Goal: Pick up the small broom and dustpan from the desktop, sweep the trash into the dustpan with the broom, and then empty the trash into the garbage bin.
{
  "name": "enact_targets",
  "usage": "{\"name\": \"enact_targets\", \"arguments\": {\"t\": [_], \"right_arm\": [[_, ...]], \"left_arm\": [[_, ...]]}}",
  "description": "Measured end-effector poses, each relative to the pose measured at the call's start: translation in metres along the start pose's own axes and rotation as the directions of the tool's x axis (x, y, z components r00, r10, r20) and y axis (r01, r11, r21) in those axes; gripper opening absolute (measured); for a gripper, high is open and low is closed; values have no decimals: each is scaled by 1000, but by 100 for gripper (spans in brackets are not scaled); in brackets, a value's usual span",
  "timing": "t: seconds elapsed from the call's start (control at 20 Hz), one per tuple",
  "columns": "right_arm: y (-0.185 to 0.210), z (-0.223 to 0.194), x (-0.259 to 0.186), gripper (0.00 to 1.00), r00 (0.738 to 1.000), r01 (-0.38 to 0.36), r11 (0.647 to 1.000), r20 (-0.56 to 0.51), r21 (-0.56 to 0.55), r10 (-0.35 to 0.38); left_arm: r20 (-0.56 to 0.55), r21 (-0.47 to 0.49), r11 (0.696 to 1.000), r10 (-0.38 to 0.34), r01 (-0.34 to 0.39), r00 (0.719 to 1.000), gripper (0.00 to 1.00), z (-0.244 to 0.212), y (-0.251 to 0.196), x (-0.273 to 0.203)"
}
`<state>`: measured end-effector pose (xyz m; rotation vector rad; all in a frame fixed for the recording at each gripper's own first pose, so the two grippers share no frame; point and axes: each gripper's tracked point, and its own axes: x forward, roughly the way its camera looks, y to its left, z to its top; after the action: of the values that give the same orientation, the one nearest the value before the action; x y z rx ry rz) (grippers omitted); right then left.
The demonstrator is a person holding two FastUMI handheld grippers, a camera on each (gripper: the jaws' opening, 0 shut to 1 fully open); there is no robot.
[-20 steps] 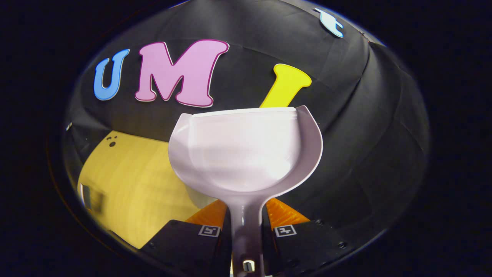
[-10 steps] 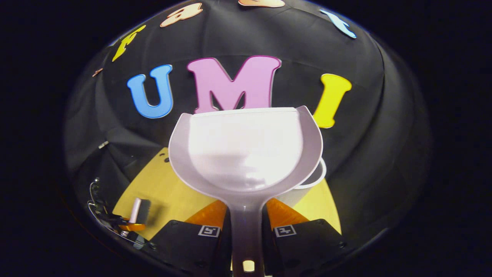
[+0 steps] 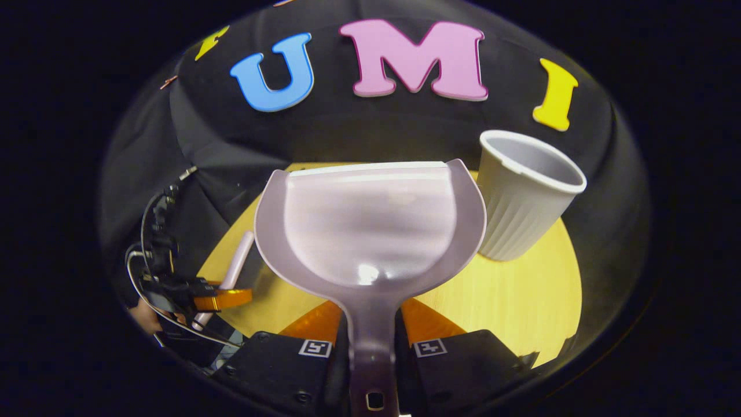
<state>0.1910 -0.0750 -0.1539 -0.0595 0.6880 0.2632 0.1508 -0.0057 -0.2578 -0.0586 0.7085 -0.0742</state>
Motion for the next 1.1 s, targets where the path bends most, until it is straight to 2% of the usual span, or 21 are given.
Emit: {"name": "enact_targets", "arguments": {"t": [0.25,0.4,0.45,0.5,0.65,0.7,0.75,0.8,0.85,0.9,0.95,1.0,1.1], "right_arm": [[-15,-71,59,36,984,27,999,-176,42,-19],[-23,-90,81,36,971,40,999,-237,36,-30],[-25,-92,89,34,967,38,999,-253,33,-29],[-23,-95,94,37,963,37,999,-269,35,-26],[-24,-97,103,37,956,34,999,-294,27,-25],[-23,-101,107,34,953,37,999,-301,17,-30],[-20,-103,112,37,950,30,999,-311,22,-22],[-21,-106,111,37,946,30,999,-323,27,-20],[-21,-106,110,38,944,26,999,-329,36,-13],[-21,-105,111,39,944,26,999,-329,44,-10],[-20,-103,111,50,945,16,998,-328,60,5],[-20,-101,109,56,945,9,997,-328,76,17],[-21,-95,108,100,951,-2,994,-308,106,35]], "left_arm": [[-84,106,987,131,-122,988,27,-7,15,39],[-109,181,960,236,-214,966,27,-9,29,54],[-120,209,948,268,-240,956,27,-10,31,56],[-132,221,942,287,-254,949,28,-13,32,59],[-177,192,949,286,-252,942,28,-17,28,70],[-184,192,947,291,-256,939,29,-16,32,76],[-189,196,946,296,-259,936,27,-16,33,79],[-198,198,945,297,-259,934,30,-20,29,79],[-203,204,943,303,-262,931,29,-20,29,78],[-212,204,945,297,-255,931,34,-20,27,77],[-214,198,948,289,-248,933,35,-18,25,73],[-207,190,952,279,-241,938,57,-16,21,70],[-188,169,958,262,-232,947,100,-9,14,58]]}}
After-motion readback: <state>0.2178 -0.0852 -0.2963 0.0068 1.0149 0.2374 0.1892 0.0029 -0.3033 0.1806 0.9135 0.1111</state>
